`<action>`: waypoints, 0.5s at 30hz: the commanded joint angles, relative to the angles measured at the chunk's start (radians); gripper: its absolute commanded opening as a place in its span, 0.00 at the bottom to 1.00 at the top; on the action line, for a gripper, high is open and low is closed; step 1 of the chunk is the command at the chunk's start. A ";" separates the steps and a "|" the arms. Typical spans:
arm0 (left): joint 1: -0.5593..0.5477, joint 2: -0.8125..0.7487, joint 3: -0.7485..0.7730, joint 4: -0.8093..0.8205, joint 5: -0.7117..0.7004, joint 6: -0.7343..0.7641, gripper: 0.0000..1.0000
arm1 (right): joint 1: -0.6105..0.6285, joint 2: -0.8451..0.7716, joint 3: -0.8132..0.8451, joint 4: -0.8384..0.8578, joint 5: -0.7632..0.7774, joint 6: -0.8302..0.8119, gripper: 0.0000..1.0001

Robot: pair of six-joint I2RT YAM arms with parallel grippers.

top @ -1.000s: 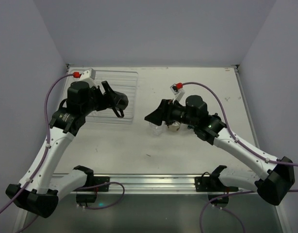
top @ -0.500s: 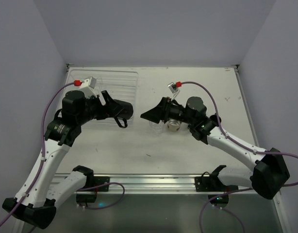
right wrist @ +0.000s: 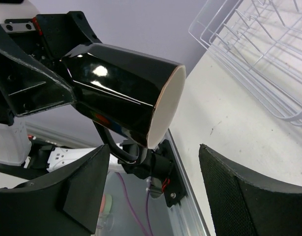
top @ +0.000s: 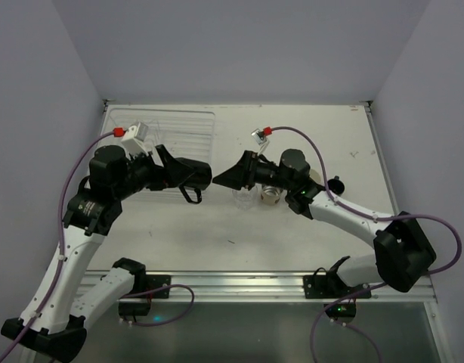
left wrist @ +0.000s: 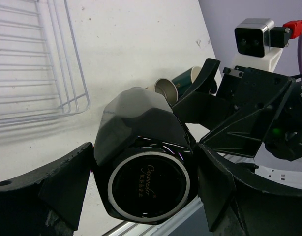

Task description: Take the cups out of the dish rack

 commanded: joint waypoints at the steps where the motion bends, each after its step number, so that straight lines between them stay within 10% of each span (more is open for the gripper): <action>1: 0.006 -0.033 0.050 0.073 0.102 -0.031 0.00 | -0.004 0.004 0.042 0.130 -0.029 -0.003 0.75; 15: 0.004 -0.051 0.048 0.073 0.120 -0.039 0.00 | -0.027 0.187 -0.001 0.721 -0.165 0.287 0.74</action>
